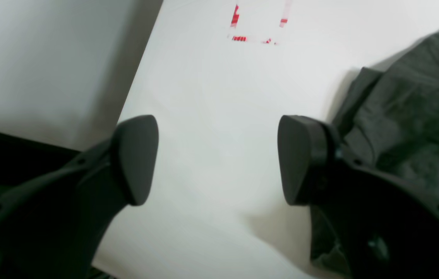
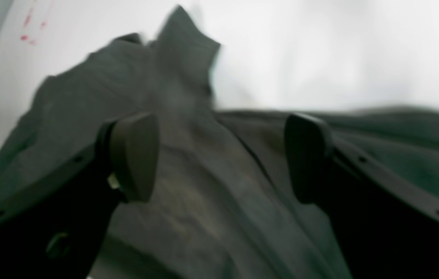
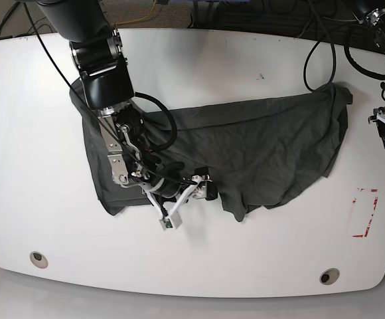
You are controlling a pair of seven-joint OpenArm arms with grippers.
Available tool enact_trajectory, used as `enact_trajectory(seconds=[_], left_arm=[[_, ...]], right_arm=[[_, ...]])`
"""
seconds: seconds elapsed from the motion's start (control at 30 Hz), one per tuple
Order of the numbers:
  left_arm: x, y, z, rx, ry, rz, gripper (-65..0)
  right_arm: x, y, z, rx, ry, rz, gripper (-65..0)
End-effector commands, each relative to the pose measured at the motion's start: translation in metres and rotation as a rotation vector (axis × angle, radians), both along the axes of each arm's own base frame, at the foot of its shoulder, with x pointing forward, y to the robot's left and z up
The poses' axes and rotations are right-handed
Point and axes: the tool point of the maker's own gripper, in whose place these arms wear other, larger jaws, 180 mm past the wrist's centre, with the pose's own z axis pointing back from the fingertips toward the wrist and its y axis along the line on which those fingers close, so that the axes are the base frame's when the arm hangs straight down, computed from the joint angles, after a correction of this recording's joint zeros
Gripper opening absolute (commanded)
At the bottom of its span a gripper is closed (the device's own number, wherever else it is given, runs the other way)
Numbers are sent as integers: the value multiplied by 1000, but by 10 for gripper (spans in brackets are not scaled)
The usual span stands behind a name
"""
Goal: Layout the t-shirt on the table in an organized manner, then fold the t-shirt properly
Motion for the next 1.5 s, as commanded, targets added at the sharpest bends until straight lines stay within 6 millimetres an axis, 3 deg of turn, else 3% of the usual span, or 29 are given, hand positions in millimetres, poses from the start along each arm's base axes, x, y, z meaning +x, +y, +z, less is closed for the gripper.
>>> enact_trajectory(seconds=[0.0, 0.13, 0.3, 0.5, 0.8, 1.0, 1.17, 1.47], left_arm=[[5, 3, 16, 27, -44, -8, -200], [5, 3, 16, 27, -44, -8, -200], [5, 3, 16, 29, -43, -9, -200], [5, 4, 16, 29, -43, -7, -200], [5, 3, 15, 27, -43, -8, -200], [7, 0, 15, 23, -45, -14, -200], [8, 0, 15, 22, -47, -16, -200], [8, 0, 15, 22, -47, -16, -200]], right_arm=[[26, 6, 23, 17, -74, -4, -168], [36, 15, 19, 15, -72, -5, -168], [41, 13, 4, 5, -33, -28, -168], [37, 11, -6, 2, -10, -35, -168], [14, 17, -29, 13, 31, 9, -169], [-6, 38, -40, -29, 39, 108, -169], [-14, 62, -29, -28, 2, 175, -168], [-26, 83, -21, -36, -35, 248, -170]])
